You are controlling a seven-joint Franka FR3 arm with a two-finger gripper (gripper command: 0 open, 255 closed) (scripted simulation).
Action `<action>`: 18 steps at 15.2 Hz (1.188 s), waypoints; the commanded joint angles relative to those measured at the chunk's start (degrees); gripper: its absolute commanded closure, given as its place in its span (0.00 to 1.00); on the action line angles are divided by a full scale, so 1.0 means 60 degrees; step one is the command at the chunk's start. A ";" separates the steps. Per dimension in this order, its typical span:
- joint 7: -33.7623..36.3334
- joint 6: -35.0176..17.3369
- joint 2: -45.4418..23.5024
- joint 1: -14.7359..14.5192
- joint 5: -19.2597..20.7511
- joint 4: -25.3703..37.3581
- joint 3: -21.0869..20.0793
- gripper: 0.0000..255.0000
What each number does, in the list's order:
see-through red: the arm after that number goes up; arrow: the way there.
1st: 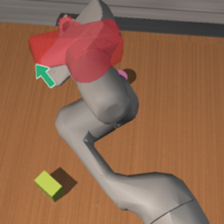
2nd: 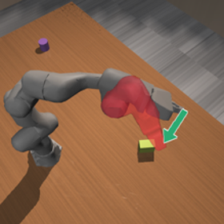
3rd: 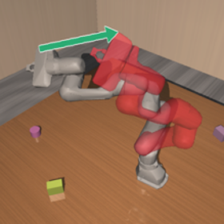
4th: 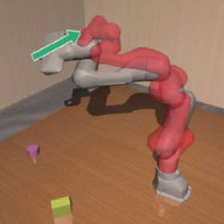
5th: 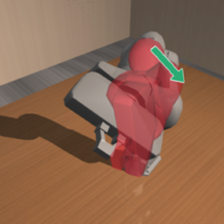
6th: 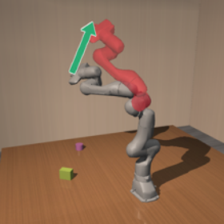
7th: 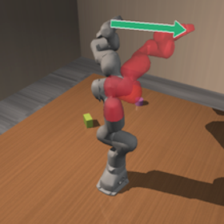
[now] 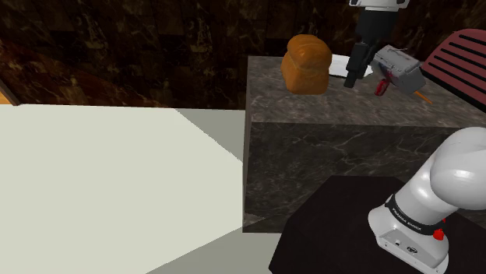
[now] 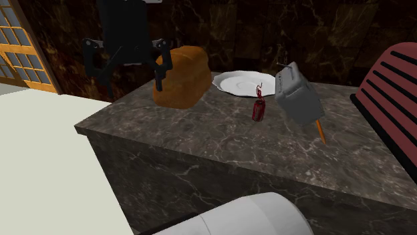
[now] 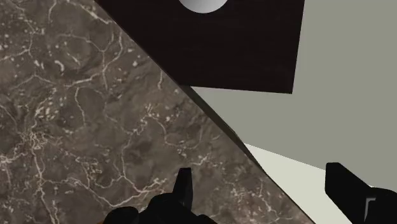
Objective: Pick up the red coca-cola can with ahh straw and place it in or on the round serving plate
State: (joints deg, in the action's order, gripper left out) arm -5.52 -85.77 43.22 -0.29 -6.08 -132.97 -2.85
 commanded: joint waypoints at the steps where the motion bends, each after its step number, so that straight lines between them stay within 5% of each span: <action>1: 0.0000 0.0000 0.0000 0.0000 0.0000 0.0000 0.0000 0.00; 18: -0.2004 -0.0949 -0.0277 0.1941 0.2348 -0.0076 0.3136 0.00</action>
State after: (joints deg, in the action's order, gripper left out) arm -16.76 -90.58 42.23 10.73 7.21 -133.54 14.69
